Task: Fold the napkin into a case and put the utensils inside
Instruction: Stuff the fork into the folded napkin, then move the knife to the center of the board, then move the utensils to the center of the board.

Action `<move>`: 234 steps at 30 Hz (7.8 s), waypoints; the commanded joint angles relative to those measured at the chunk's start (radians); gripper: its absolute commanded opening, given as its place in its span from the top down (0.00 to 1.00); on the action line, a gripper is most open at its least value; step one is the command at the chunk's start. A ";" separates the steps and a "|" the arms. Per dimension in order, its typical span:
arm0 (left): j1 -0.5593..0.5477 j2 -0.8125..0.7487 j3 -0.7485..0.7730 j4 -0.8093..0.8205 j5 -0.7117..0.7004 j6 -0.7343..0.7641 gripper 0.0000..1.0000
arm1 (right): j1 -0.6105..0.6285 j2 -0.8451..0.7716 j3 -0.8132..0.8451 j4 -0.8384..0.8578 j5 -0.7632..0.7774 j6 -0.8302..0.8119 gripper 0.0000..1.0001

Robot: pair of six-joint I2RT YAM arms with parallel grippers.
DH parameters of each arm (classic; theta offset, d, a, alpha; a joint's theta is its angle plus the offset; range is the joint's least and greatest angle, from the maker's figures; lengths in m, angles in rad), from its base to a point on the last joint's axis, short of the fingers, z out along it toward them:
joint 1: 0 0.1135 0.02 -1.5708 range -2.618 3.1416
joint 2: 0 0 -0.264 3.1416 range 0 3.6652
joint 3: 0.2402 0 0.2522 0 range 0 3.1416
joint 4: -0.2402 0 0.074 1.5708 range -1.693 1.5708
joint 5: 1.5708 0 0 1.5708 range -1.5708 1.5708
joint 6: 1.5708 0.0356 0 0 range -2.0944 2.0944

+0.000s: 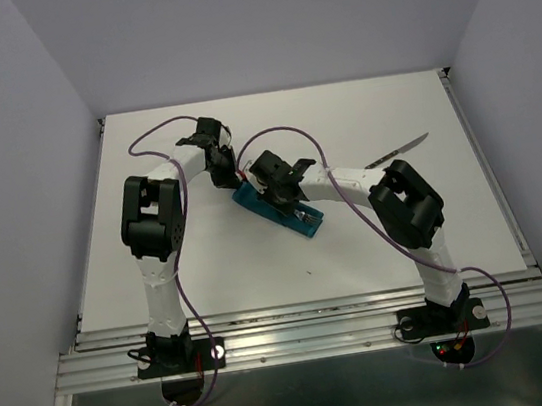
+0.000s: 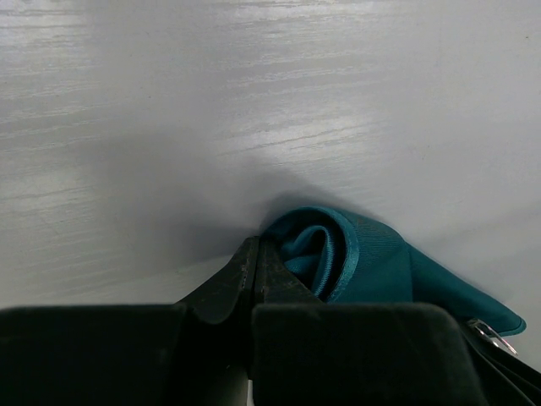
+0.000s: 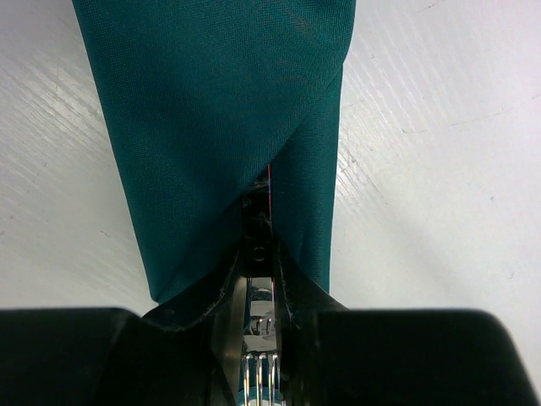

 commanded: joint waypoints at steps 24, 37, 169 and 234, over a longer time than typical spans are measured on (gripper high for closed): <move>-0.002 0.020 0.025 -0.033 0.024 0.033 0.96 | -0.010 0.020 0.090 0.047 0.046 -0.119 0.94; -0.002 0.018 0.024 -0.033 0.024 0.031 0.96 | -0.010 0.021 0.071 0.062 0.042 -0.104 0.73; 0.014 -0.181 -0.076 -0.001 0.012 -0.049 0.95 | -0.648 -0.462 -0.594 0.117 -0.059 0.464 0.90; 0.047 -0.171 -0.097 0.004 0.024 -0.041 0.95 | -0.067 -0.049 -0.050 -0.005 -0.141 0.051 0.55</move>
